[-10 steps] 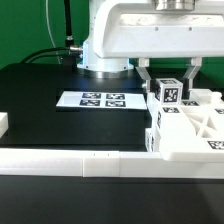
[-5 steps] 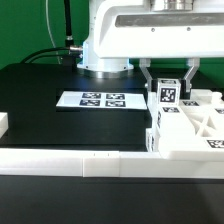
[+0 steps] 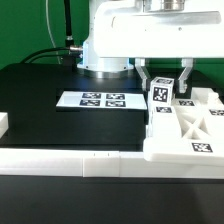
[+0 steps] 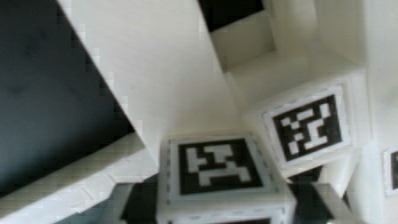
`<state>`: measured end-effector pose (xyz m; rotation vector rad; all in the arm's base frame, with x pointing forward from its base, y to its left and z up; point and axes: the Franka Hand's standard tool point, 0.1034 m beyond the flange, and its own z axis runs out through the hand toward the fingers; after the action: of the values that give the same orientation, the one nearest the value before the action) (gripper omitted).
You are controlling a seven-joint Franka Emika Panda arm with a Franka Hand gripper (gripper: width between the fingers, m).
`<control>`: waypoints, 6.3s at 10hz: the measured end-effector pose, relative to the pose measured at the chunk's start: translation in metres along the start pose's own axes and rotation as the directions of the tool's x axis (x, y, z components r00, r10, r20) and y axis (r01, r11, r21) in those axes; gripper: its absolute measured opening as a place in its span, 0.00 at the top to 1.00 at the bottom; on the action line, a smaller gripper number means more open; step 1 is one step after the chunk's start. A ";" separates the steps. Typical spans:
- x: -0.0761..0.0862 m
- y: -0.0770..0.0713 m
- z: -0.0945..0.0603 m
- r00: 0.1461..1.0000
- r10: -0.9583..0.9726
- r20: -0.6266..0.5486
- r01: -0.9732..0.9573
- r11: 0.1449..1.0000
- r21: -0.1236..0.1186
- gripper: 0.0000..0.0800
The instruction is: Assemble chair
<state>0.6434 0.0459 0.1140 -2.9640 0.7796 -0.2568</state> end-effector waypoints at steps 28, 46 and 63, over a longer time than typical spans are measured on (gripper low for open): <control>-0.206 0.041 -0.007 0.979 -0.191 -0.065 0.194 0.980 0.039 0.19; -0.190 0.048 0.024 0.857 -0.492 0.152 0.494 0.869 0.026 0.19; -0.211 0.067 0.063 0.868 -0.472 0.152 0.480 0.877 -0.019 0.64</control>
Offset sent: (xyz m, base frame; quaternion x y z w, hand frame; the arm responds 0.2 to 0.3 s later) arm 0.0000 0.0000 0.0000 0.0000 0.0000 0.0000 1.0000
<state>0.4412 0.0932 0.0144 -3.1364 0.0230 -0.0401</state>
